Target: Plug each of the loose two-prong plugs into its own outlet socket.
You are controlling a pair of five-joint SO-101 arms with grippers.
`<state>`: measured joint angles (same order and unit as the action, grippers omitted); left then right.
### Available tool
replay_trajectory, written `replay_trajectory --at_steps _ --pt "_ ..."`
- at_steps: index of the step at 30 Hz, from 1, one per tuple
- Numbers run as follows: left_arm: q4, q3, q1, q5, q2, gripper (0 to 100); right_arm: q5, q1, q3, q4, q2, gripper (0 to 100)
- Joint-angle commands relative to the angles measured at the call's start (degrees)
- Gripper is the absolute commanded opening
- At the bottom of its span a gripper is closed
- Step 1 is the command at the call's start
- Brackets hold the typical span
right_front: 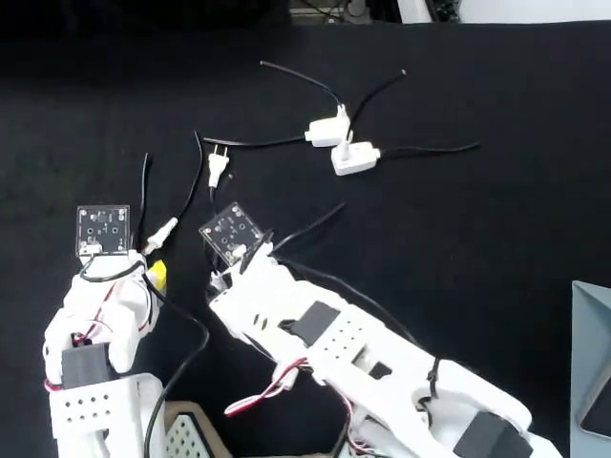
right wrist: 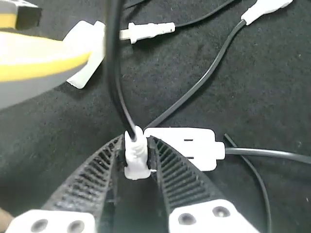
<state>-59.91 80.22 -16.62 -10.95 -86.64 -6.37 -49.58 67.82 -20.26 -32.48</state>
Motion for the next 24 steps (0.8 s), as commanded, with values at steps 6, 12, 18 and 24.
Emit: replay_trajectory --at_steps 6,12,18,24 --pt "0.88 -0.13 -0.31 0.18 -0.53 22 -0.18 2.73 1.01 10.81 0.48 1.1" --pt "0.88 -0.13 -0.31 0.18 -0.53 22 -0.18 2.9 2.77 11.69 0.57 1.1" --pt "0.79 -0.13 -0.31 0.18 -0.53 22 -0.09 3.08 3.38 12.04 4.18 1.1" --pt "0.79 -0.13 -0.31 0.18 -0.53 22 1.14 3.16 2.59 15.03 9.98 1.1"
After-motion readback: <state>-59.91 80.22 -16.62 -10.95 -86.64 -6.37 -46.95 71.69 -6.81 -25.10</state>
